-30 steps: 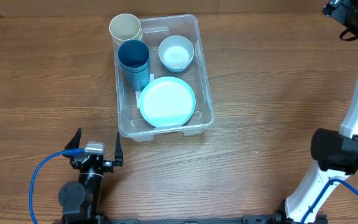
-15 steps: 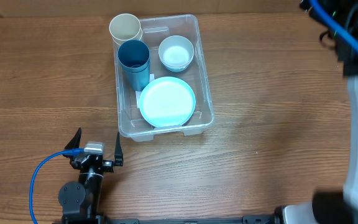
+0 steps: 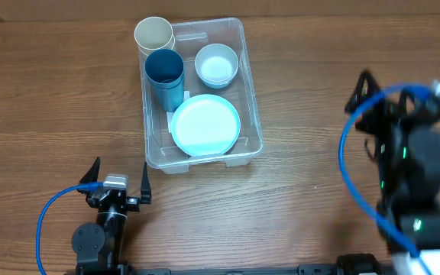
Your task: Pack container
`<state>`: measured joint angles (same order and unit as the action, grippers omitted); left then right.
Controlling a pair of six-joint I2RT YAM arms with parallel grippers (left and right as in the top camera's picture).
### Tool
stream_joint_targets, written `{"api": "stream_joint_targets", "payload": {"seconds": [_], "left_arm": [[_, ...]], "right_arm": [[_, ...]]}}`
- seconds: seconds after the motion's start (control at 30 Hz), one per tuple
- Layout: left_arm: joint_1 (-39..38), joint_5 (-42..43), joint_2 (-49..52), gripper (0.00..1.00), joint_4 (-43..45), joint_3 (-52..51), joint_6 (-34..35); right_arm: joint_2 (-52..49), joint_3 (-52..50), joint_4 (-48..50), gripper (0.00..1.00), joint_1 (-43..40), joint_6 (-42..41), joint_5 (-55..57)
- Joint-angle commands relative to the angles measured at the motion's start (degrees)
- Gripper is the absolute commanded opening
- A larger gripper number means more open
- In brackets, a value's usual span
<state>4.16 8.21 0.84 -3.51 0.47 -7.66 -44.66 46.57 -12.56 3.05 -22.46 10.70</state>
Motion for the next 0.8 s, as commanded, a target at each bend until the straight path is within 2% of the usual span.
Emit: {"api": "stream_joint_targets", "payload": {"seconds": [0.0, 0.1, 0.3, 0.5, 0.77], "left_arm": [[0.37, 0.61, -0.59, 1.00, -0.11, -0.20, 0.55], [0.37, 0.61, -0.59, 1.00, -0.11, -0.20, 0.55], [0.37, 0.61, -0.59, 1.00, -0.11, -0.20, 0.55], [0.37, 0.61, -0.59, 1.00, -0.11, -0.20, 0.55], [0.37, 0.61, -0.59, 1.00, -0.11, -0.20, 0.55]], "right_arm": [[9.81, -12.00, 4.26, 1.00, 0.15, -0.07, -0.55], [18.51, -21.90, 7.74, 1.00, 0.15, -0.04, -1.42], [27.65, -33.07, 9.53, 1.00, 0.15, -0.04, -2.97], [31.34, -40.22, 13.73, 1.00, 0.15, -0.02, -3.50], [41.48, -46.01, 13.57, 1.00, 0.15, -0.02, -3.50]]}}
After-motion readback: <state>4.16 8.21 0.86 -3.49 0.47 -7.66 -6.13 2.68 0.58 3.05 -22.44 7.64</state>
